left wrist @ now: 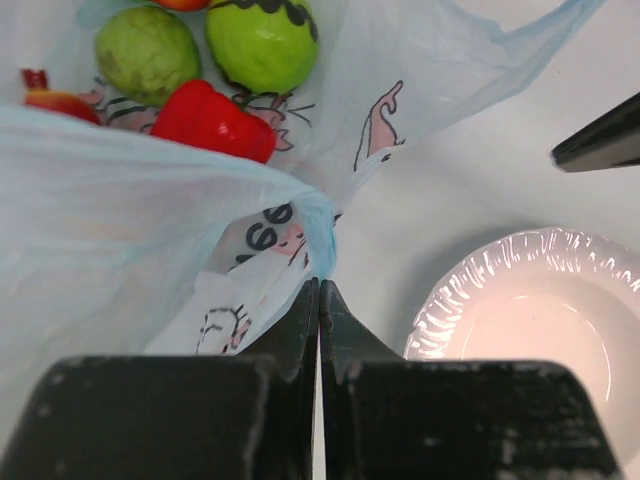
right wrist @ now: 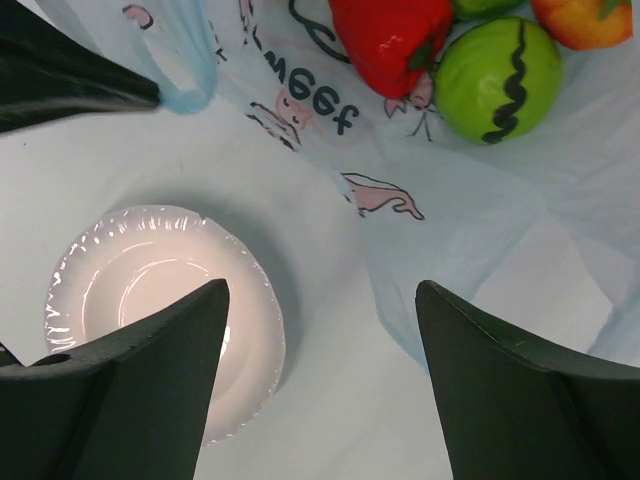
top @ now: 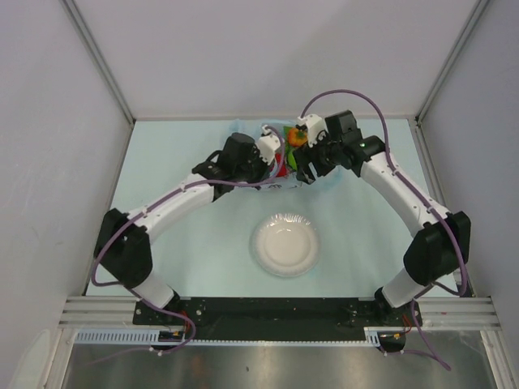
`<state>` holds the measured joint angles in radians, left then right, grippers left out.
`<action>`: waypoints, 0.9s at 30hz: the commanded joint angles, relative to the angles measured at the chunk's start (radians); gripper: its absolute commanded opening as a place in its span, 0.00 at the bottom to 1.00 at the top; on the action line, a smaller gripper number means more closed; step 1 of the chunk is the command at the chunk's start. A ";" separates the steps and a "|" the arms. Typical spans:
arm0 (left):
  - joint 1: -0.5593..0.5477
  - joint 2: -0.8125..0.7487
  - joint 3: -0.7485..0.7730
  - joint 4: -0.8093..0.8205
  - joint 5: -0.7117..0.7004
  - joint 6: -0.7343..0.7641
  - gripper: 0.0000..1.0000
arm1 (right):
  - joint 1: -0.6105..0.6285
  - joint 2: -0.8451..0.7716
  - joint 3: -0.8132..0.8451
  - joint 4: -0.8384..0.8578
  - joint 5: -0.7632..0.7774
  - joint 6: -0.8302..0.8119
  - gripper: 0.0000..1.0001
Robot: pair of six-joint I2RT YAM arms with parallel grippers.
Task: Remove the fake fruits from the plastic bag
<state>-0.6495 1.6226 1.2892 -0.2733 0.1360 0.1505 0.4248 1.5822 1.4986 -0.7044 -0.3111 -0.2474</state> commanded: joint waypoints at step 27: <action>0.211 -0.256 -0.191 0.034 0.069 -0.064 0.00 | 0.121 0.548 0.417 0.125 0.320 -0.047 0.80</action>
<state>-0.4404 1.3647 1.0878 -0.3012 0.1417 0.1303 0.5396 2.0995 1.8240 -0.6067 -0.0040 -0.2543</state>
